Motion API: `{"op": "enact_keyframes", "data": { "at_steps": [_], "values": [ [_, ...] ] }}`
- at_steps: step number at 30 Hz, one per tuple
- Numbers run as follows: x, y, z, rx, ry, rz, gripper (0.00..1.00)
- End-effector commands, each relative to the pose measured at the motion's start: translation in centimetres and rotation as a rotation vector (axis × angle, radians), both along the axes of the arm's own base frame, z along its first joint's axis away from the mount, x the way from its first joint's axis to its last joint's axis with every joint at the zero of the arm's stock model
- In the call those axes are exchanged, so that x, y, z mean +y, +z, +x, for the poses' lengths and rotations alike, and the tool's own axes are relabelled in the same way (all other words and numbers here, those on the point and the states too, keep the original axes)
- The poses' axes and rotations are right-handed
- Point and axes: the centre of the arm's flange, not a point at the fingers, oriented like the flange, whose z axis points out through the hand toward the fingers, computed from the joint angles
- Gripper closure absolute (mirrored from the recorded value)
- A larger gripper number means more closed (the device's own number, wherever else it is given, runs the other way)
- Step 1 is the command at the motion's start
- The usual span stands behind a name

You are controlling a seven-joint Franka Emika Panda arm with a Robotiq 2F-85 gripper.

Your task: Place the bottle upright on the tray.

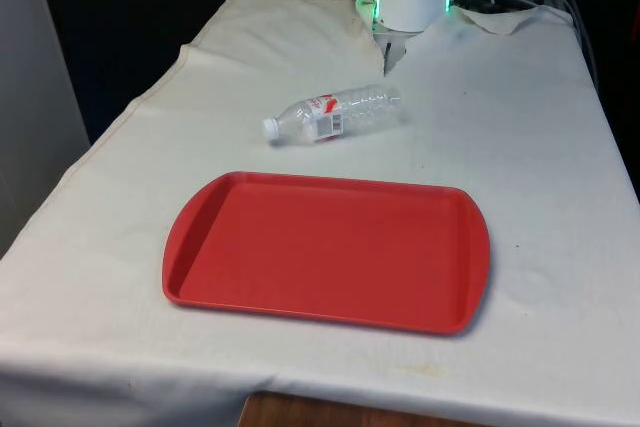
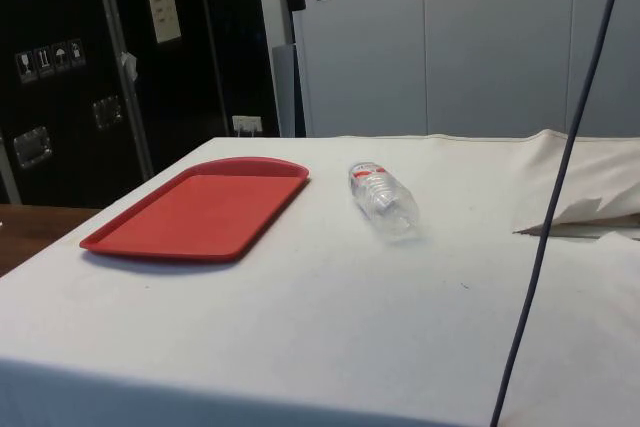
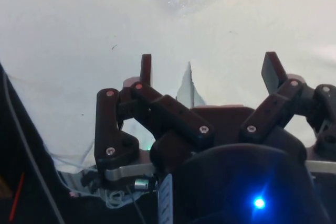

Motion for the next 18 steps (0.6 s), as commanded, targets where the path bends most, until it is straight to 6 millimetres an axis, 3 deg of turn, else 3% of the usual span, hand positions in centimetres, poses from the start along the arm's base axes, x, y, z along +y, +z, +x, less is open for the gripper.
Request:
{"op": "enact_keyframes", "data": {
  "at_steps": [1, 18],
  "values": [
    [0.0, 0.0, -0.2, -0.018, -0.007, -0.014, 0.00],
    [-0.8, -1.8, -0.7, -0.041, -0.070, -0.043, 0.00]
  ]
}}
